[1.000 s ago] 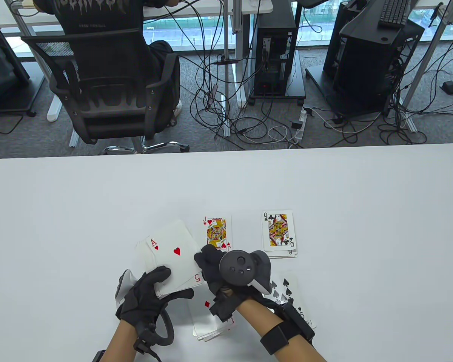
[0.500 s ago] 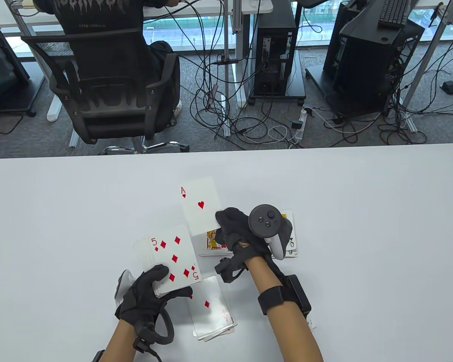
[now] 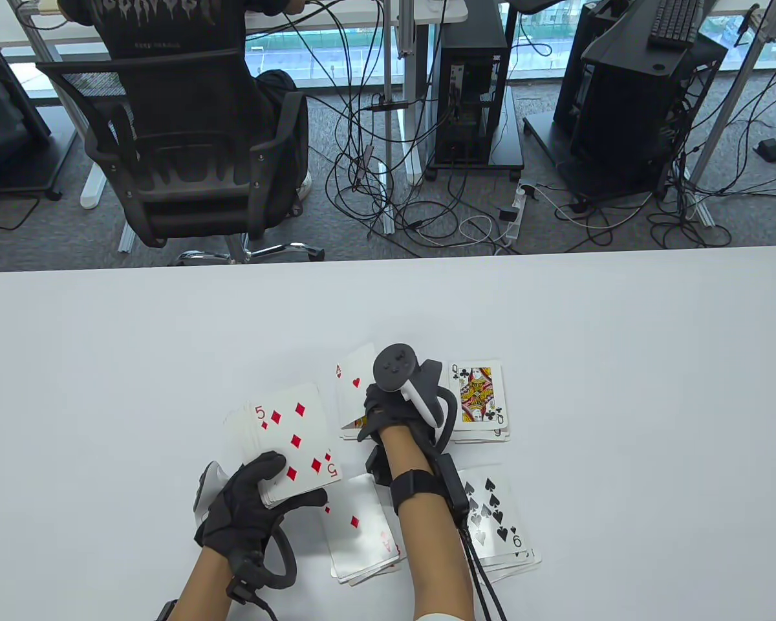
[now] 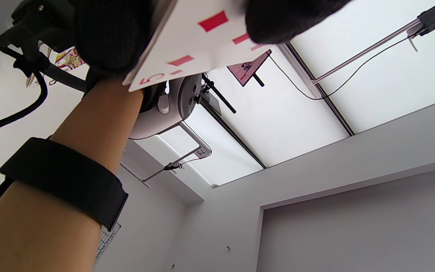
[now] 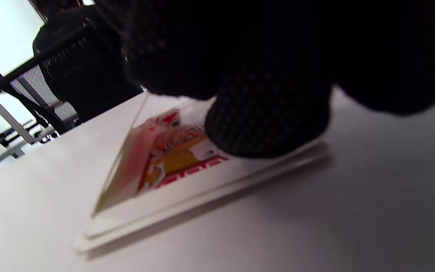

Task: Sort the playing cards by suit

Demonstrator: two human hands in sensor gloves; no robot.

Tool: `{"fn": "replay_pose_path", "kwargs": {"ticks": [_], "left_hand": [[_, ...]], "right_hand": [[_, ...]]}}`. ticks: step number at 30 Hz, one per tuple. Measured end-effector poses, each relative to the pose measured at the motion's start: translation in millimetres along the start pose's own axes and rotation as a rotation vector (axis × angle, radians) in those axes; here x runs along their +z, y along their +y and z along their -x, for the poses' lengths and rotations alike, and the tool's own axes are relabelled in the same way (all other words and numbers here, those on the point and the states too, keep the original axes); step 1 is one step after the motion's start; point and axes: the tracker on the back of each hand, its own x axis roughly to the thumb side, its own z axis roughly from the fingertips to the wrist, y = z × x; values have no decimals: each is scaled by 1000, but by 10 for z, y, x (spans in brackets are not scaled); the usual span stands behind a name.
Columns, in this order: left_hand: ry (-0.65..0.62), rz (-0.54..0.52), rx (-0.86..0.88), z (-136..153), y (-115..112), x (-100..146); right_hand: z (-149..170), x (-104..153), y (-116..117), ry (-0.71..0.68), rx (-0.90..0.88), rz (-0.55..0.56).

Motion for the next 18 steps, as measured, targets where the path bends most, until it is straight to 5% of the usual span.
{"fn": "replay_pose_path", "kwargs": {"ticks": [5, 18], "left_hand": [[9, -3, 2, 7, 3, -1], [11, -10, -1, 3, 4, 2]], "right_hand": [[0, -1, 120, 3, 174, -36], [-13, 64, 141, -4, 297, -19]]}}
